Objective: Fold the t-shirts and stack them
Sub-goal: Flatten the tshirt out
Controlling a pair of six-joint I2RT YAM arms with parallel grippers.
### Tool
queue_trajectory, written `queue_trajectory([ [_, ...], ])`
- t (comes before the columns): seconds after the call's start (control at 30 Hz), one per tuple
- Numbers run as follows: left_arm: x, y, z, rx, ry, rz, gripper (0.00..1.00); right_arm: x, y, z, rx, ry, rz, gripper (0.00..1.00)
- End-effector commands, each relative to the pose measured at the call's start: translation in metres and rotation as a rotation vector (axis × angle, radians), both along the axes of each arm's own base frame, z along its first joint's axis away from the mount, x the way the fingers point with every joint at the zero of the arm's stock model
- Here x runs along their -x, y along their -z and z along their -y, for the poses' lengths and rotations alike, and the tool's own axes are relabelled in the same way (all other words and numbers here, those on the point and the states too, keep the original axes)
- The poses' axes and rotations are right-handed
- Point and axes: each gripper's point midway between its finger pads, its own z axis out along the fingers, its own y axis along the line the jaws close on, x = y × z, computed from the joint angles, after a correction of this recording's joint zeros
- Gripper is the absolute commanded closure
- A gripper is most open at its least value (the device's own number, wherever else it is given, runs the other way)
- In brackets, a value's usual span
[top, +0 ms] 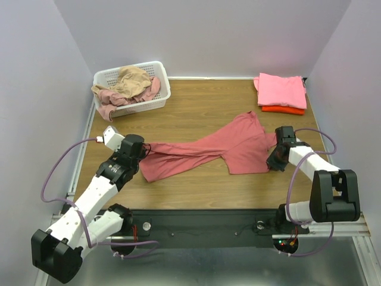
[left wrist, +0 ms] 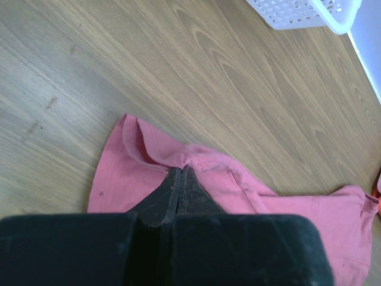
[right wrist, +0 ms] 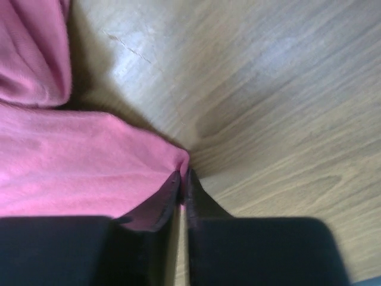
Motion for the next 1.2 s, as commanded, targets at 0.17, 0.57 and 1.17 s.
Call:
queue_trajectory([
  [0.17,-0.001,-0.031,-0.005,-0.009,0.012,0.079,1.00,-0.058,-0.057,0.004,0.027,-0.028,0.299,1.00],
  [0.57,0.024,-0.258,-0.010,0.038,0.128,0.548,1.00,-0.056,-0.393,0.020,0.100,0.042,1.088,1.00],
  [1.17,0.134,-0.460,-0.026,0.098,0.316,1.000,1.00,0.079,-0.647,0.044,0.287,0.119,1.607,1.00],
])
